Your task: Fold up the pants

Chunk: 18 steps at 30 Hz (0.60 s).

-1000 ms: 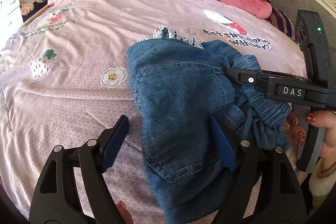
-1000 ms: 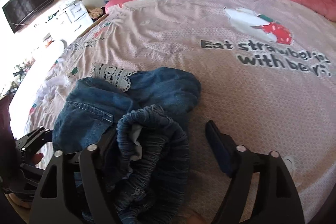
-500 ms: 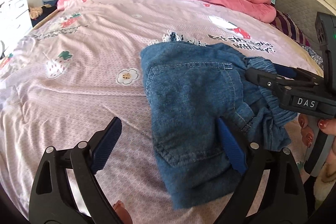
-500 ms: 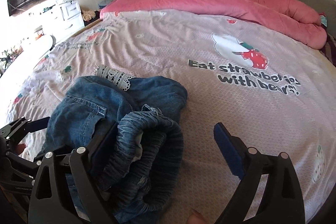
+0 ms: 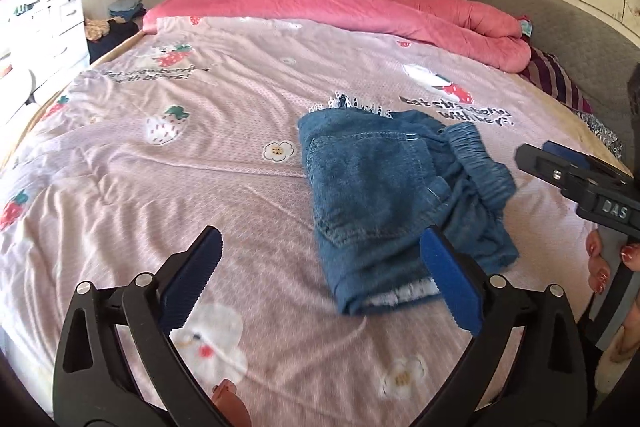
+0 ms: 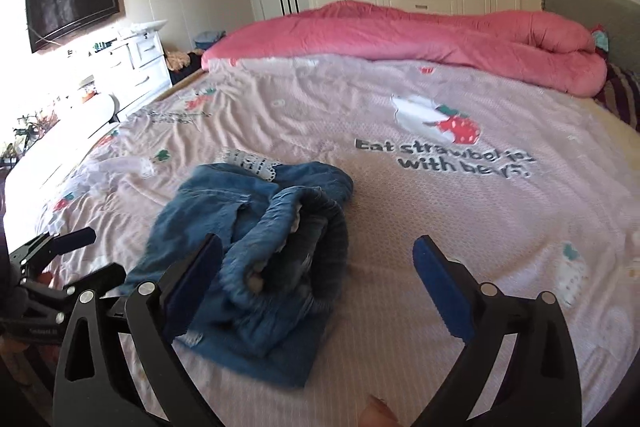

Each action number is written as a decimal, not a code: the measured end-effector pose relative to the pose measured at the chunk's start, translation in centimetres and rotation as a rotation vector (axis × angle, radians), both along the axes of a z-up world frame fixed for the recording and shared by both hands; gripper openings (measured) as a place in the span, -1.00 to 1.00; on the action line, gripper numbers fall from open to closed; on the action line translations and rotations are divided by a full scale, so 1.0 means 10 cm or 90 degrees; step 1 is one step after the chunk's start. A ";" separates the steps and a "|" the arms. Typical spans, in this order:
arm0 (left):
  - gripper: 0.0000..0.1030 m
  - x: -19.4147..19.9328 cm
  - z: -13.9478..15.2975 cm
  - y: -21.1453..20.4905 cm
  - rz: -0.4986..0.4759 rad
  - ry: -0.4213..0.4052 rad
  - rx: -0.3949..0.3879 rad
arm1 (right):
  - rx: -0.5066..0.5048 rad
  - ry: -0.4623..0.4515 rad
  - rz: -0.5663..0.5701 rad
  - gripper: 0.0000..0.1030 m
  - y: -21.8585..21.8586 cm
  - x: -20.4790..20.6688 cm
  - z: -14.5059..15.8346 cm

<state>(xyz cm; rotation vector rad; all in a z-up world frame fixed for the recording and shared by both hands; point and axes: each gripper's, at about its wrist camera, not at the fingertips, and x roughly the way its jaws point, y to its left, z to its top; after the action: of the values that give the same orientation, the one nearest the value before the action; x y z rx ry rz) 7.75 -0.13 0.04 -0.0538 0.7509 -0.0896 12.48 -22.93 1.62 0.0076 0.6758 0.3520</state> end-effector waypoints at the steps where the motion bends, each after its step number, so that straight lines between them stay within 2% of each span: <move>1: 0.81 -0.06 0.03 0.01 0.003 -0.002 -0.001 | 0.001 -0.006 -0.002 0.89 -0.02 -0.08 0.04; 7: 0.81 -0.37 0.17 0.02 0.013 -0.013 -0.013 | 0.005 -0.023 -0.003 0.91 -0.03 -0.40 0.24; 11: 0.82 -0.56 0.20 -0.02 0.014 -0.017 -0.003 | -0.002 -0.030 0.002 0.91 0.02 -0.57 0.33; 18: 0.82 -0.80 0.14 -0.08 0.021 -0.010 -0.005 | -0.004 -0.025 0.005 0.91 0.03 -0.87 0.32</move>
<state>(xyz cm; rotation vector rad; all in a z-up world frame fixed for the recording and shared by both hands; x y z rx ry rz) -0.23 -0.93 1.45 -0.0730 0.7331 -0.0617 3.76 -22.63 4.80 -0.0085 0.6381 0.3570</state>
